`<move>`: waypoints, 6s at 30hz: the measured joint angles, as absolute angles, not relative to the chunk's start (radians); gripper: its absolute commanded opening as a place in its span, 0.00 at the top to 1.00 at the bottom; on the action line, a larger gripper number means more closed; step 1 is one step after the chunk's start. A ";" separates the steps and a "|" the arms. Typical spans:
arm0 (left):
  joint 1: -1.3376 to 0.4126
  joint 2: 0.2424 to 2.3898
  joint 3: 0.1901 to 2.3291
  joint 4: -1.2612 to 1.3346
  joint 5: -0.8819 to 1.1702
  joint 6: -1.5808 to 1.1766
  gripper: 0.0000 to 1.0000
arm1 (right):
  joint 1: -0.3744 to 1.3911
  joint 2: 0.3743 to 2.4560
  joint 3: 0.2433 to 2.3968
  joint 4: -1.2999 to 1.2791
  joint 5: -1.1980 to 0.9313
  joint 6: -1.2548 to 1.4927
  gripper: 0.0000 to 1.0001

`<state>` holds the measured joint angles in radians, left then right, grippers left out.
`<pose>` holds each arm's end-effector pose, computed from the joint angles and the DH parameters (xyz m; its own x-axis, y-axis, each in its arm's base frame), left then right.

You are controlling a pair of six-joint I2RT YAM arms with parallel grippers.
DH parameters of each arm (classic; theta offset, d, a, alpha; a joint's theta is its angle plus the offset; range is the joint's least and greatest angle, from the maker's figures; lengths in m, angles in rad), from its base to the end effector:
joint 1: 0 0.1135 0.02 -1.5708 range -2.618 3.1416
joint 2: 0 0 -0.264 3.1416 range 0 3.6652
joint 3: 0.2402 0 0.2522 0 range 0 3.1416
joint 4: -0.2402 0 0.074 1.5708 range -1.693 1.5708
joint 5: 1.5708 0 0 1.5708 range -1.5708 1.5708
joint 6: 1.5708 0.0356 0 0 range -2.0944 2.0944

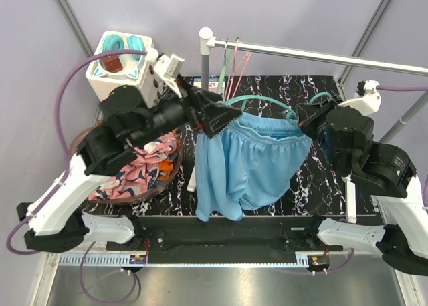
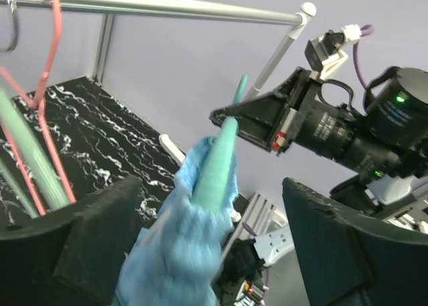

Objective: Remove the shorts from the hanger

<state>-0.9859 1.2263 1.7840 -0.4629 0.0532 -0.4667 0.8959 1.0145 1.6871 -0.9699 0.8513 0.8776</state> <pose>0.1177 -0.1811 0.5529 -0.3411 -0.2987 -0.8913 0.7932 0.4174 -0.4434 0.1009 0.0832 0.5087 -0.1671 0.6025 -0.7804 0.0991 0.7978 0.5947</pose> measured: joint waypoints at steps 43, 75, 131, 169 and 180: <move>-0.989 0.648 0.912 -0.531 0.077 -0.611 0.01 | 0.896 0.919 1.773 -0.955 0.794 0.900 1.00; -1.034 1.269 0.694 -0.485 0.041 -0.789 0.31 | 0.896 0.831 1.657 -0.940 0.772 0.915 1.00; -0.498 0.973 1.839 -0.856 -0.737 -0.223 1.00 | 0.896 0.896 1.710 -0.875 0.762 0.583 1.00; -0.329 0.898 1.486 -0.843 0.450 -0.765 0.11 | 0.897 0.709 1.481 -0.855 0.138 0.384 1.00; -0.943 1.182 1.834 -0.614 0.462 -0.837 0.12 | 0.897 0.788 1.517 -0.869 0.088 0.306 1.00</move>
